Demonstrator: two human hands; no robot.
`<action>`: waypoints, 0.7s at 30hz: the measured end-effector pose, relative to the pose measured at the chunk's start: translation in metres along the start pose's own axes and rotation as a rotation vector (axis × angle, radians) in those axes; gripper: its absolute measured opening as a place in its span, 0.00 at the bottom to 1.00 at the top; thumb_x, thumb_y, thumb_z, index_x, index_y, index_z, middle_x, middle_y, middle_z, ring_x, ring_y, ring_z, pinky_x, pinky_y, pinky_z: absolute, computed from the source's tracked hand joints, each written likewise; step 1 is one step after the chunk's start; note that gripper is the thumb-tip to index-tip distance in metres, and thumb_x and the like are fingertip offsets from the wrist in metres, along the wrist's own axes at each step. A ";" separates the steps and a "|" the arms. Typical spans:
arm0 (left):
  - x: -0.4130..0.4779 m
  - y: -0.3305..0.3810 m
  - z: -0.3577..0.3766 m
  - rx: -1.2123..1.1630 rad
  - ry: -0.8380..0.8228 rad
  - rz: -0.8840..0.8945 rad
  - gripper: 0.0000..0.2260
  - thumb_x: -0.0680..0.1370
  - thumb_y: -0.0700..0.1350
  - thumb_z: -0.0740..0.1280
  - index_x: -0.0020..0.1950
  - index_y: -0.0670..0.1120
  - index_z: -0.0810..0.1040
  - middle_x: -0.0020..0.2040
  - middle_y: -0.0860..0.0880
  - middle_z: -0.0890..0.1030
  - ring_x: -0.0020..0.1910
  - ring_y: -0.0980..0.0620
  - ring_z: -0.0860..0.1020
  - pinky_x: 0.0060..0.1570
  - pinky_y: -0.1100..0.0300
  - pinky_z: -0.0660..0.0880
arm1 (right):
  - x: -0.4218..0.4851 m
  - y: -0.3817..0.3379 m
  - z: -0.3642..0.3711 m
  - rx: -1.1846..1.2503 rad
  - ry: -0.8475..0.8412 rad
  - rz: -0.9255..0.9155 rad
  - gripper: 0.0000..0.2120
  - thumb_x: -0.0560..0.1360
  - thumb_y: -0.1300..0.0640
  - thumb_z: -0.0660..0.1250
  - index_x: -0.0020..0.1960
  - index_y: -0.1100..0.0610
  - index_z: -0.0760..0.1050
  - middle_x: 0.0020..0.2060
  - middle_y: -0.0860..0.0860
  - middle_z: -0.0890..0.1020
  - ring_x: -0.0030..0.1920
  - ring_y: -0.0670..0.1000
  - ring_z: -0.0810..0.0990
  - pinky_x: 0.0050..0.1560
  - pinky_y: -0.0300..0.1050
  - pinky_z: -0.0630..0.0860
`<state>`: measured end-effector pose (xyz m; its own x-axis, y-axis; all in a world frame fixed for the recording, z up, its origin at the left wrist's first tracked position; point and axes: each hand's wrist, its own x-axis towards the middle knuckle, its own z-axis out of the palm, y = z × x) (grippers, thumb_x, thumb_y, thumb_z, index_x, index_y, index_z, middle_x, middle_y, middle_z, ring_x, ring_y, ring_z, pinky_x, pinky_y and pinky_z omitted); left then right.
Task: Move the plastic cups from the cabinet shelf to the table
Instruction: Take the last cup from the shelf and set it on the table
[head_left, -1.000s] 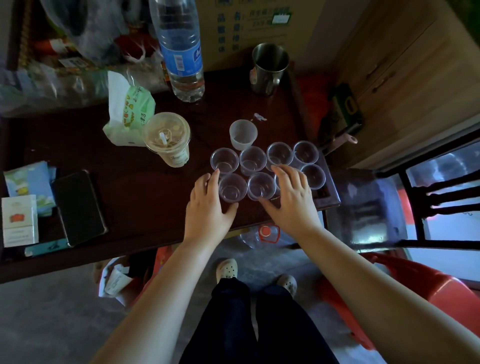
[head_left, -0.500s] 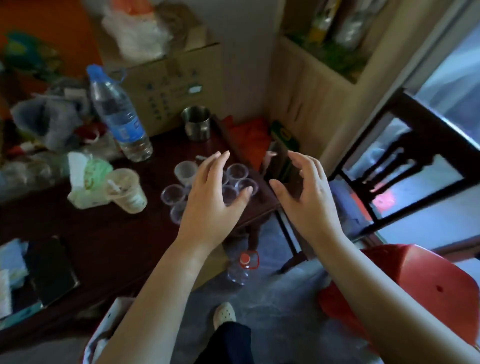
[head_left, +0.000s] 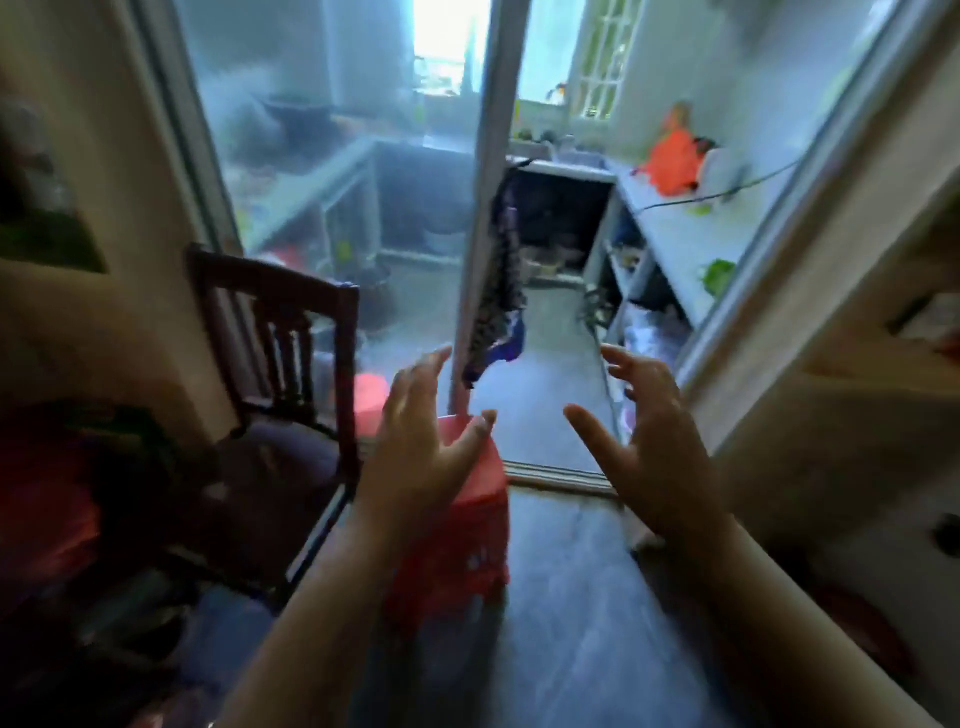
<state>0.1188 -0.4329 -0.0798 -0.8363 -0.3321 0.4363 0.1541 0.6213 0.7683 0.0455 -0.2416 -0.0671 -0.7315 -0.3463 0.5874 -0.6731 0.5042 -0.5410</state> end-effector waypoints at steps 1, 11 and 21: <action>0.008 0.017 0.025 -0.023 -0.027 0.048 0.28 0.73 0.45 0.71 0.70 0.43 0.65 0.63 0.52 0.67 0.64 0.54 0.66 0.65 0.68 0.58 | -0.006 0.019 -0.027 -0.024 0.044 0.039 0.28 0.73 0.44 0.67 0.66 0.60 0.69 0.58 0.53 0.75 0.59 0.51 0.75 0.61 0.52 0.72; 0.049 0.129 0.248 -0.293 -0.460 0.214 0.29 0.71 0.61 0.66 0.70 0.57 0.64 0.60 0.64 0.67 0.63 0.65 0.67 0.61 0.62 0.67 | -0.073 0.161 -0.201 -0.136 0.395 0.417 0.27 0.72 0.34 0.61 0.67 0.46 0.66 0.60 0.42 0.72 0.63 0.41 0.71 0.62 0.37 0.67; 0.127 0.149 0.454 -0.344 -0.571 0.150 0.37 0.66 0.73 0.59 0.71 0.57 0.63 0.65 0.60 0.66 0.65 0.64 0.66 0.64 0.58 0.67 | -0.019 0.342 -0.257 -0.185 0.388 0.562 0.27 0.73 0.39 0.62 0.67 0.50 0.67 0.61 0.45 0.73 0.62 0.41 0.71 0.61 0.32 0.66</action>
<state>-0.2037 -0.0606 -0.1226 -0.9248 0.2252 0.3067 0.3694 0.3386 0.8654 -0.1431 0.1411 -0.1086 -0.8483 0.2949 0.4398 -0.1507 0.6618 -0.7344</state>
